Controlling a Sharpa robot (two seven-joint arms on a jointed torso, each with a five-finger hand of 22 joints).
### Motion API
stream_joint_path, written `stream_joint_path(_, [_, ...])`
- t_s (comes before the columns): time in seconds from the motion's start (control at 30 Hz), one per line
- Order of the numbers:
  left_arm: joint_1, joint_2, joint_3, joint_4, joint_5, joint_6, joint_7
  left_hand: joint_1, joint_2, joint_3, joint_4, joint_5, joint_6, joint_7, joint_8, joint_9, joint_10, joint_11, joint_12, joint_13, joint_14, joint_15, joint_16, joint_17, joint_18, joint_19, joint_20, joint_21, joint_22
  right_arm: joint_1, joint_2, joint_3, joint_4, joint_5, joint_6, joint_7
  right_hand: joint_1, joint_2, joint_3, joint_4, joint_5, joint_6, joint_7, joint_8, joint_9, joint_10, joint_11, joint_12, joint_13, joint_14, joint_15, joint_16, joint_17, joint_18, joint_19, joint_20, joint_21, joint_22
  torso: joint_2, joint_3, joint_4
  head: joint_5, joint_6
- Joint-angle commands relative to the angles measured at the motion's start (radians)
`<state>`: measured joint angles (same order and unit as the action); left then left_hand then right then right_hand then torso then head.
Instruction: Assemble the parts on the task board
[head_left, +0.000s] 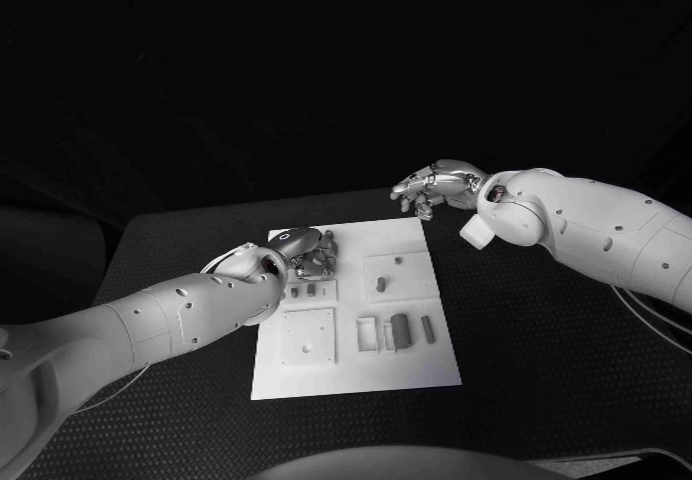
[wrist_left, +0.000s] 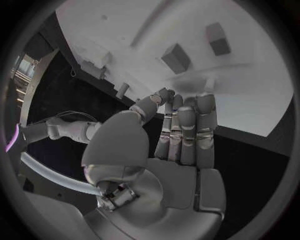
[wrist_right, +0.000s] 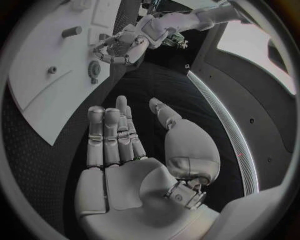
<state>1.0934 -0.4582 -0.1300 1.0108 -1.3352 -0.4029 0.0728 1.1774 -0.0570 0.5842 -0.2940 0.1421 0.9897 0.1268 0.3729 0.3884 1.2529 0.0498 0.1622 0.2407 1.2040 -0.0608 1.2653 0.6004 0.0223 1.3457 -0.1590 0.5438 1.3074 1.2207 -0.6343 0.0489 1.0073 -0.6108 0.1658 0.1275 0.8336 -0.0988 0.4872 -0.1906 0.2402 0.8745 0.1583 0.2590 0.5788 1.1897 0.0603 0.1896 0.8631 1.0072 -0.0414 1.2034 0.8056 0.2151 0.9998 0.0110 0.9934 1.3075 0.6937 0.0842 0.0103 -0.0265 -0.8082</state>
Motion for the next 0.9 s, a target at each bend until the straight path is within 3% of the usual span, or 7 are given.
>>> stream_joint_path(0.03, [0.002, -0.013, 0.015, 0.022, 0.019, -0.003, 0.021, -0.001, -0.003, 0.005, 0.001, 0.004, 0.006, -0.001, 0.006, -0.001, 0.004, -0.002, -0.001, 0.0, 0.01, -0.004, -0.005, 0.0, 0.124, 0.005, -0.002, 0.005, 0.022, 0.0, -0.001, 0.001, 0.002, -0.006, 0.008, 0.008, 0.0, 0.009, -0.002, -0.007, 0.004, 0.001, 0.007, -0.005, 0.001, -0.009, -0.001, 0.004, -0.001, -0.001, -0.004, 0.004, -0.001, 0.047, 0.001, -0.006, -0.006, 0.013, 0.0, -0.0004, 0.0007, 0.002, 0.001])
stream_joint_path(0.17, [0.009, -0.037, 0.038, 0.046, 0.025, -0.004, 0.017, -0.002, -0.003, 0.005, 0.001, 0.004, 0.009, -0.002, 0.007, 0.001, 0.009, -0.002, -0.003, 0.0, 0.012, -0.005, -0.006, 0.0, 0.124, 0.006, -0.003, 0.006, 0.021, 0.0, -0.004, 0.001, 0.003, -0.006, 0.008, 0.007, -0.001, 0.009, -0.002, -0.007, 0.004, 0.001, 0.007, -0.005, 0.001, -0.009, -0.001, 0.004, -0.001, -0.001, -0.004, 0.004, -0.001, 0.047, 0.001, -0.006, -0.006, 0.013, -0.001, -0.0001, 0.0001, 0.003, 0.003])
stream_joint_path(0.27, [0.023, -0.058, 0.041, 0.057, 0.026, 0.001, 0.013, -0.002, -0.003, 0.005, 0.001, 0.004, 0.01, -0.003, 0.008, 0.001, 0.011, -0.003, -0.004, 0.001, 0.014, -0.005, -0.007, 0.0, 0.124, 0.007, -0.003, 0.006, 0.021, 0.0, -0.005, 0.001, 0.003, -0.006, 0.008, 0.008, -0.001, 0.009, -0.002, -0.007, 0.004, 0.001, 0.007, -0.005, 0.001, -0.009, -0.001, 0.004, -0.001, -0.001, -0.004, 0.004, -0.001, 0.047, 0.001, -0.006, -0.006, 0.013, -0.001, 0.0005, 0.0002, 0.004, 0.003])
stream_joint_path(0.4, [0.04, -0.091, 0.039, 0.067, 0.027, 0.003, 0.01, -0.002, -0.005, 0.005, 0.001, 0.004, 0.011, -0.003, 0.009, 0.002, 0.014, -0.004, -0.005, 0.001, 0.015, -0.006, -0.007, 0.0, 0.124, 0.008, -0.004, 0.007, 0.021, 0.0, -0.008, 0.001, 0.004, -0.006, 0.008, 0.007, -0.001, 0.009, -0.002, -0.007, 0.004, 0.001, 0.007, -0.005, 0.001, -0.009, -0.001, 0.004, -0.001, -0.001, -0.004, 0.004, -0.001, 0.047, 0.001, -0.006, -0.006, 0.013, -0.001, 0.0012, -0.0003, 0.005, 0.002])
stream_joint_path(0.5, [0.04, -0.107, 0.037, 0.068, 0.026, 0.004, 0.01, -0.002, -0.006, 0.005, 0.001, 0.004, 0.012, -0.004, 0.009, 0.003, 0.016, -0.004, -0.005, 0.001, 0.015, -0.007, -0.008, 0.0, 0.124, 0.008, -0.004, 0.007, 0.021, 0.0, -0.01, 0.001, 0.004, -0.006, 0.007, 0.007, -0.001, 0.009, -0.002, -0.007, 0.004, 0.001, 0.007, -0.005, 0.001, -0.009, -0.001, 0.004, -0.001, -0.001, -0.004, 0.004, -0.001, 0.047, 0.001, -0.006, -0.006, 0.013, -0.002, 0.0021, 0.0002, 0.006, 0.001])
stream_joint_path(0.73, [0.039, -0.126, 0.031, 0.072, 0.025, -0.001, 0.024, 0.003, -0.011, 0.005, 0.0, 0.003, 0.013, -0.005, 0.01, 0.004, 0.019, -0.005, -0.009, 0.002, 0.016, -0.008, -0.01, -0.001, 0.124, 0.007, -0.005, 0.007, 0.021, 0.0, -0.012, 0.001, 0.005, -0.006, 0.008, 0.007, -0.001, 0.009, -0.002, -0.007, 0.004, 0.001, 0.007, -0.005, 0.002, -0.009, -0.001, 0.004, -0.001, -0.001, -0.004, 0.004, -0.001, 0.047, 0.001, -0.006, -0.006, 0.013, 0.001, -0.0019, 0.0032, 0.006, 0.0])
stream_joint_path(0.9, [0.037, -0.128, 0.02, 0.07, 0.017, 0.004, 0.027, 0.004, -0.013, 0.005, 0.0, 0.003, 0.013, -0.005, 0.01, 0.004, 0.02, -0.005, -0.01, 0.002, 0.016, -0.008, -0.011, 0.0, 0.124, 0.007, -0.005, 0.007, 0.021, 0.0, -0.011, 0.001, 0.004, -0.006, 0.009, 0.008, -0.001, 0.009, -0.002, -0.007, 0.004, 0.001, 0.007, -0.005, 0.002, -0.009, -0.001, 0.004, -0.001, -0.001, -0.004, 0.004, -0.002, 0.047, 0.001, -0.006, -0.006, 0.013, 0.001, -0.0001, -0.0006, 0.011, 0.001])
